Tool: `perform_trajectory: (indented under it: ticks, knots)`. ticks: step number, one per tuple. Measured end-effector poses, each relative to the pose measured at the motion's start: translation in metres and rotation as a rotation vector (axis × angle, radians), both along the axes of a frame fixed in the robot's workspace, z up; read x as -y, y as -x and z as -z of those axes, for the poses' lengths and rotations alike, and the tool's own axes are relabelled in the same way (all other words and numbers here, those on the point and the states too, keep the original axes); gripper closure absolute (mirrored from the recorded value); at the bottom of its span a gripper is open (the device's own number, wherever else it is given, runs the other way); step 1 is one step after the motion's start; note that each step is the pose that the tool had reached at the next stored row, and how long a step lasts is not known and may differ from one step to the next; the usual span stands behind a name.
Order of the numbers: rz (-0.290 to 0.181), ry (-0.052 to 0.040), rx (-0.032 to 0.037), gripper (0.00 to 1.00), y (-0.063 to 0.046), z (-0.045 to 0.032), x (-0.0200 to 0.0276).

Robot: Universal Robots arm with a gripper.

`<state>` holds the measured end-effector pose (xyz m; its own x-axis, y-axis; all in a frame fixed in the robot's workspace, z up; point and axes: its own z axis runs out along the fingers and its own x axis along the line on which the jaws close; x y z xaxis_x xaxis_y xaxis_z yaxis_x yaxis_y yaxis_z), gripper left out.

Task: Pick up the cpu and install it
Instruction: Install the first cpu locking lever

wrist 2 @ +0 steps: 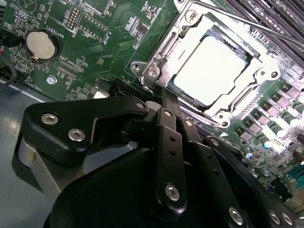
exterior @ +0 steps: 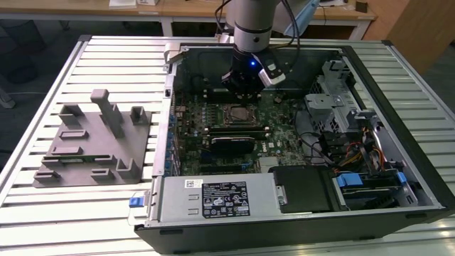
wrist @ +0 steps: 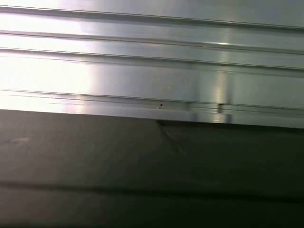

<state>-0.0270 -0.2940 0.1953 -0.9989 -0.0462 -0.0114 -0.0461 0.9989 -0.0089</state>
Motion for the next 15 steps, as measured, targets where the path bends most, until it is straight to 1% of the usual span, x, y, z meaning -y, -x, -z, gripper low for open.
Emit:
perform_trajectory:
  ticks: [3,9,11,13,15]
  knots:
    - [0.000,-0.0016,0.0007,0.89,0.000,-0.0028,-0.0002]
    - [0.000,0.0001,-0.0004,0.89,0.000,-0.0142,0.0000]
    - [0.000,-0.0002,-0.0002,0.89,0.000,-0.0142,0.0006]
    - [0.000,0.0000,-0.0004,0.89,0.000,-0.0139,0.0035]
    - [0.000,0.0000,-0.0004,0.89,0.000,-0.0138,0.0047]
